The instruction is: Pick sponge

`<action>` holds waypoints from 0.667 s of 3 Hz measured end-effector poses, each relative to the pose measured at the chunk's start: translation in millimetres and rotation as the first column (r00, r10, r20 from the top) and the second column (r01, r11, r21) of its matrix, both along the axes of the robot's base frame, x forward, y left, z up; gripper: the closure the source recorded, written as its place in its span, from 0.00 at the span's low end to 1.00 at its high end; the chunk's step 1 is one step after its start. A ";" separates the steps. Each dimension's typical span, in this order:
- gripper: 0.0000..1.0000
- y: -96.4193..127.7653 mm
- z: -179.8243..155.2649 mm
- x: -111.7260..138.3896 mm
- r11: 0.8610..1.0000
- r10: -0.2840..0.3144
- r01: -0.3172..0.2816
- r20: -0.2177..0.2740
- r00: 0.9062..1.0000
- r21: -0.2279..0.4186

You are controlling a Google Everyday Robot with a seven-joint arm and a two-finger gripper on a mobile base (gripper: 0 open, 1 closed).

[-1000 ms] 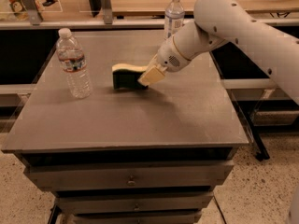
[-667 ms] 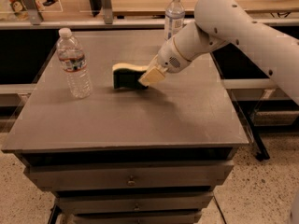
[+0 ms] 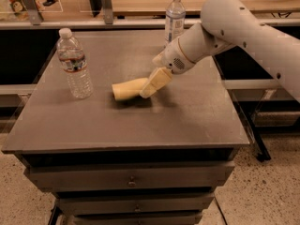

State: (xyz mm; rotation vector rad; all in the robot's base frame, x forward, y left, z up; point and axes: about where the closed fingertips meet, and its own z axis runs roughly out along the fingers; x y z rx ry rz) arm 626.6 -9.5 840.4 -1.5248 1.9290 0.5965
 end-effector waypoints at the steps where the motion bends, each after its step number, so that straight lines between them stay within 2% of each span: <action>1: 0.00 -2.4 7.3 -3.9 1.000 0.022 -0.023 0.004 1.000 0.020; 2: 0.00 -1.7 17.2 -8.1 0.999 0.035 -0.035 -0.005 0.999 0.015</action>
Offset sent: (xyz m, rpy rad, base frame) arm -0.0126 -0.0048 0.0325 0.0069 0.0133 0.0404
